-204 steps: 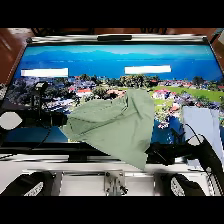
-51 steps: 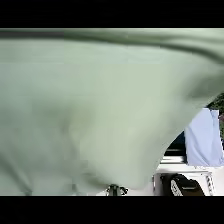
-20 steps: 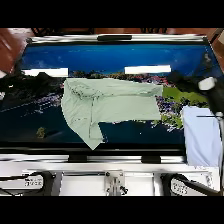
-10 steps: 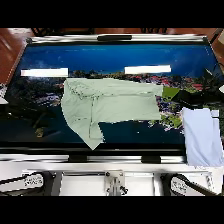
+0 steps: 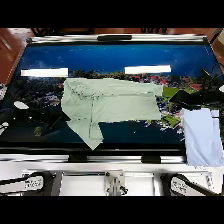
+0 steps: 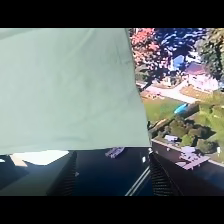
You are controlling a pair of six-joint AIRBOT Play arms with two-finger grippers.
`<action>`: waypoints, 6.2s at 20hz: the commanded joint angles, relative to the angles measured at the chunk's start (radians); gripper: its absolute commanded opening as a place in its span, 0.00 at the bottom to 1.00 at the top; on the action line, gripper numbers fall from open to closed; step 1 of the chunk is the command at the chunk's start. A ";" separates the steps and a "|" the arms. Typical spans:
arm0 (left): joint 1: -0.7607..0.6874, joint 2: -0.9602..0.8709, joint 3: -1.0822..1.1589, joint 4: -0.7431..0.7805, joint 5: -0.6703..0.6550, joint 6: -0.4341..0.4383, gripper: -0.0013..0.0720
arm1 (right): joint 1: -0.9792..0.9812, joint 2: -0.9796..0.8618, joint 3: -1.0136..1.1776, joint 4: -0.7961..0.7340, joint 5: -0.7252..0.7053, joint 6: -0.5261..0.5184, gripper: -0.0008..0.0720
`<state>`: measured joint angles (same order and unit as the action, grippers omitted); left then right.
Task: Fold the shirts.
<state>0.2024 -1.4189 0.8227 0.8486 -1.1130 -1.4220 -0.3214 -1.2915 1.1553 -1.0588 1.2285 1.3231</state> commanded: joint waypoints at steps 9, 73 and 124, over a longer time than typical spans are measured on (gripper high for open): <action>-0.096 -0.024 0.000 -0.124 0.134 -0.021 0.07 | 0.000 -0.015 -0.011 -0.037 0.075 -0.001 0.79; -0.032 0.557 0.407 0.359 -0.218 0.152 0.06 | 0.125 0.267 0.121 -0.307 0.156 -0.001 0.12; -0.053 -0.115 0.429 0.376 -0.228 0.126 0.07 | 0.349 -0.326 0.153 -0.397 -0.011 0.230 0.12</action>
<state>0.1486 -1.5337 1.2522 1.2205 -1.3392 -1.2919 0.0284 -1.6165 1.3136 -1.4269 1.1988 1.5368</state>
